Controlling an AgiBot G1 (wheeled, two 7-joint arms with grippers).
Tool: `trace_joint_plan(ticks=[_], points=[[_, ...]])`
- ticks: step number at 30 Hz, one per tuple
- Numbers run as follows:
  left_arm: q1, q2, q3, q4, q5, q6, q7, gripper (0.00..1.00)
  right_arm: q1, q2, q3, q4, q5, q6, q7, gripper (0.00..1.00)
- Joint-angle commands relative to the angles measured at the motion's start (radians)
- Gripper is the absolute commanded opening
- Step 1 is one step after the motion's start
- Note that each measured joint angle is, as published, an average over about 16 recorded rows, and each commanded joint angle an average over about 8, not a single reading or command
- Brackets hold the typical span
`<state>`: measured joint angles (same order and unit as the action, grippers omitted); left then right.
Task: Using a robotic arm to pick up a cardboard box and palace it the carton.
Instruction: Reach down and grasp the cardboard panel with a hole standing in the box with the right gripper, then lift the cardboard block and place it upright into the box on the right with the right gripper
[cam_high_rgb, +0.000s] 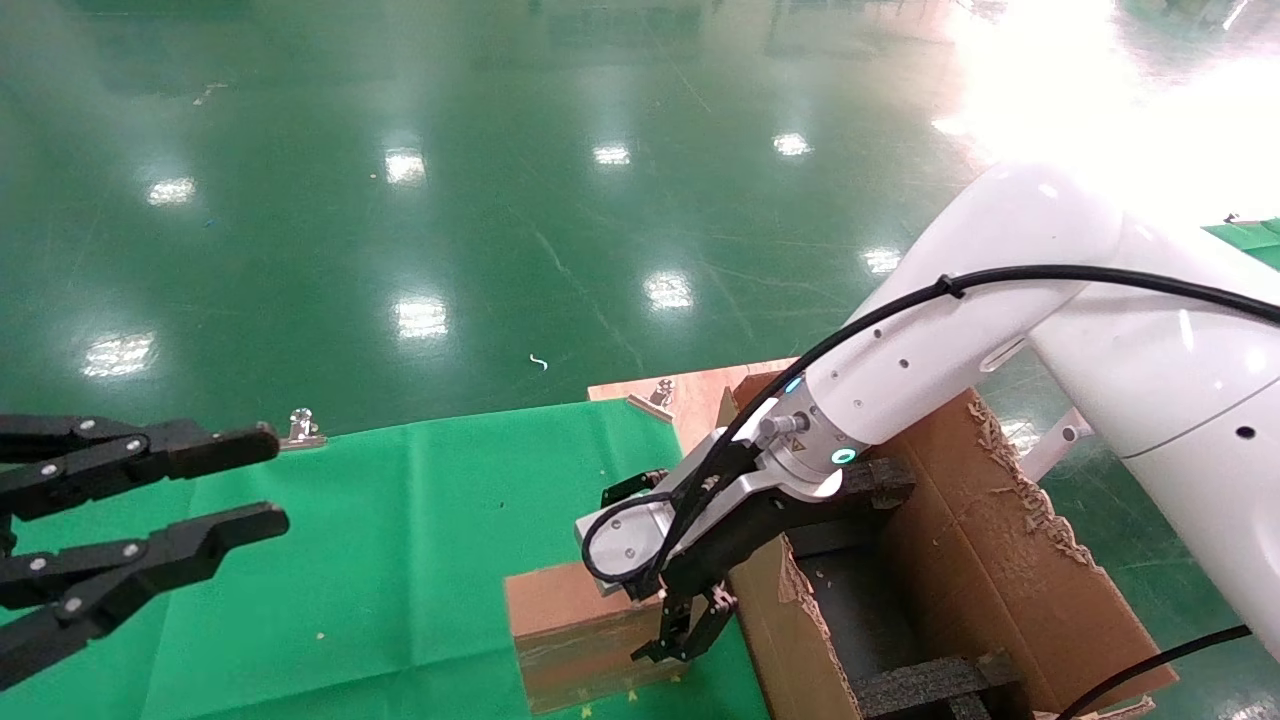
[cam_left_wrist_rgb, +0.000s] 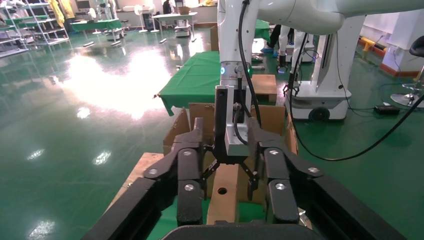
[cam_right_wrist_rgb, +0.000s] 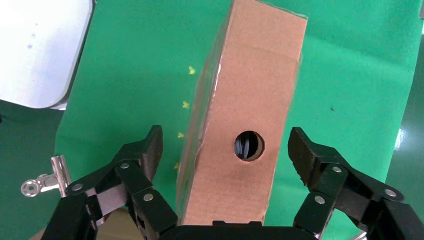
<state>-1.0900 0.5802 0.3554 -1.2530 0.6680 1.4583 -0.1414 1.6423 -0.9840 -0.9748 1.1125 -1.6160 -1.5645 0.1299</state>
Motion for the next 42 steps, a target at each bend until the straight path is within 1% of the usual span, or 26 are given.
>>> trace_joint_plan(ticks=[1,29,32,35,42], points=[[0.000,0.000,0.000,0.000,0.000,0.000,0.000,1.00,-0.001,0.001,0.002,0.000,0.001,0.000,0.001,0.00],[0.000,0.000,0.000,0.000,0.000,0.000,0.000,1.00,0.001,0.008,0.010,-0.001,0.011,-0.001,0.001,0.00],[0.000,0.000,0.000,0.000,0.000,0.000,0.000,1.00,0.025,0.013,0.008,-0.014,0.023,-0.006,-0.007,0.00],[0.000,0.000,0.000,0.000,0.000,0.000,0.000,1.00,0.073,0.021,0.003,-0.041,0.043,-0.014,-0.022,0.00],[0.000,0.000,0.000,0.000,0.000,0.000,0.000,1.00,0.236,0.044,-0.047,-0.126,0.107,-0.027,-0.080,0.00]])
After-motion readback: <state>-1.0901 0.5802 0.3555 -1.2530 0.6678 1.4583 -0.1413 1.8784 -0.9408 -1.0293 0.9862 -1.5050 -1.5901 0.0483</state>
